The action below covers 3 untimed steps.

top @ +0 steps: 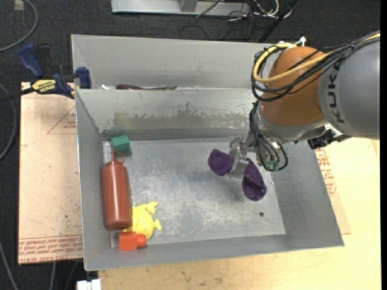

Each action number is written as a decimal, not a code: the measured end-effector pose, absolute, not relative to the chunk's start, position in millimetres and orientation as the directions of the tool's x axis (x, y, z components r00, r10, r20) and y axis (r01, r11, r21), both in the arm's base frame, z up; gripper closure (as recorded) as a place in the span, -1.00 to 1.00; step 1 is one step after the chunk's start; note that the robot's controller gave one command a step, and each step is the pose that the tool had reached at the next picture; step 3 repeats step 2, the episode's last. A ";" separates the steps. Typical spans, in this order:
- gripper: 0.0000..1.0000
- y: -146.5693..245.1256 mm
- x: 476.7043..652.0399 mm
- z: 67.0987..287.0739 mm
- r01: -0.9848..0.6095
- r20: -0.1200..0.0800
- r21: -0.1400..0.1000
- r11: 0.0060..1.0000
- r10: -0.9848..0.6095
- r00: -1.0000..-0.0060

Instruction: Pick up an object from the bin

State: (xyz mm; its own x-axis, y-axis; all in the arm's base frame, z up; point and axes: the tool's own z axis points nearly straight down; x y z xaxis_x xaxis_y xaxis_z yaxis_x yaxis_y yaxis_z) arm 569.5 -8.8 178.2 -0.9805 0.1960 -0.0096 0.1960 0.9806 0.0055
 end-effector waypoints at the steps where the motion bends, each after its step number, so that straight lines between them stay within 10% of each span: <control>1: 1.00 -8.7 569.5 178.2 0.196 -0.010 0.005 0.981 0.196 -0.981; 2: 1.00 -14.2 574.2 267.9 0.252 -0.013 0.007 0.968 0.252 -0.968; 3: 1.00 -14.2 574.2 267.9 0.252 -0.013 0.007 0.968 0.252 -0.968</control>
Offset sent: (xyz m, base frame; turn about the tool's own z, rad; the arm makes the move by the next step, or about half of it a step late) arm 0.0038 -0.0057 0.0896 0.0592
